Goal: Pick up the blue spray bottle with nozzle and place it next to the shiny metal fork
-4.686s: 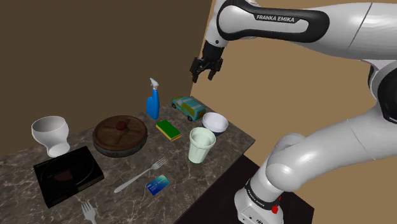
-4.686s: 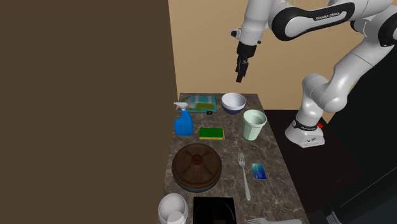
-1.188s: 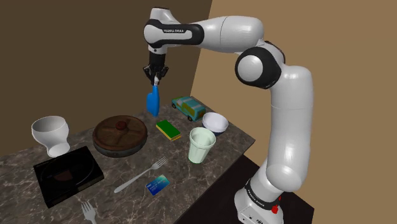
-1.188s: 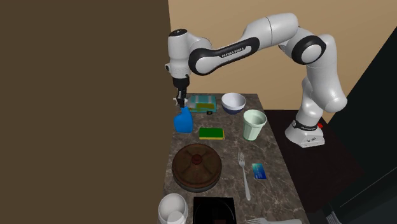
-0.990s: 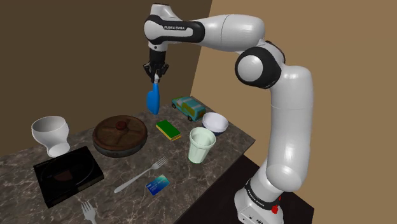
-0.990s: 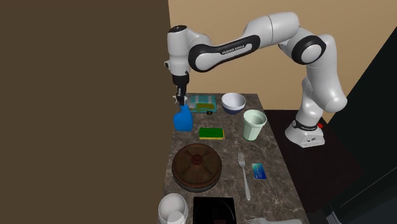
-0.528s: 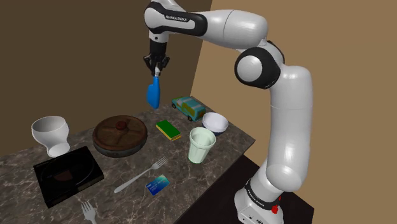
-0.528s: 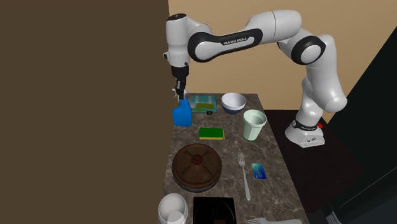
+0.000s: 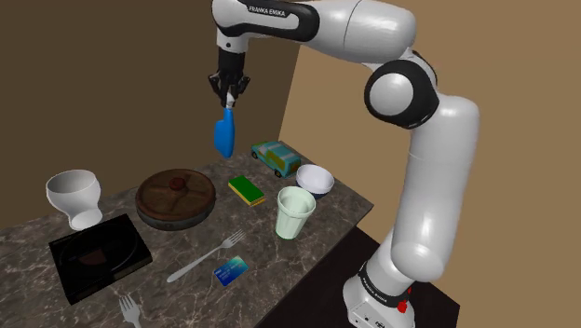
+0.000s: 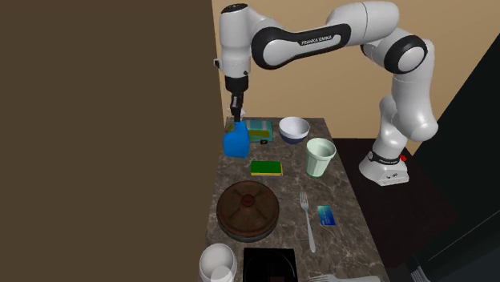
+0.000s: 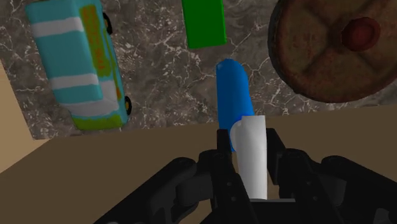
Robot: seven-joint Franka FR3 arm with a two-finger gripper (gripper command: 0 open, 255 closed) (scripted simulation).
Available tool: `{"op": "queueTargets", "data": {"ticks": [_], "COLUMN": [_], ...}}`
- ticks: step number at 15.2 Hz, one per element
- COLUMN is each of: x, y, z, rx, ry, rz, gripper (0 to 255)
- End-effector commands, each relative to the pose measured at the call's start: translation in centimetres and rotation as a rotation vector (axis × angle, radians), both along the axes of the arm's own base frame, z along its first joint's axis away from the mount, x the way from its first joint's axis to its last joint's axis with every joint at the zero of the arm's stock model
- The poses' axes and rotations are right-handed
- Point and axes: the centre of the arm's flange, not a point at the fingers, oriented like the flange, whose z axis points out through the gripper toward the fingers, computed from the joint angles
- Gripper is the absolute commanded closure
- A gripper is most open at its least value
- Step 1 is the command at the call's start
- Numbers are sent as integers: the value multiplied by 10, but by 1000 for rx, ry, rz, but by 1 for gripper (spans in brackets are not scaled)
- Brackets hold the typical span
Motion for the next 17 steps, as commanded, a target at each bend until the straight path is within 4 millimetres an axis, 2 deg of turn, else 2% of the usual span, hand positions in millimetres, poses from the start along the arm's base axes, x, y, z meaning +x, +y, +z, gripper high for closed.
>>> {"op": "queueTargets", "data": {"ticks": [1, 17], "x": [-19, -166], "y": [16, 142], "z": [12, 96], "rx": [-1, -1], "ry": [0, 0], "rz": [0, 0], "gripper": [255, 255]}}
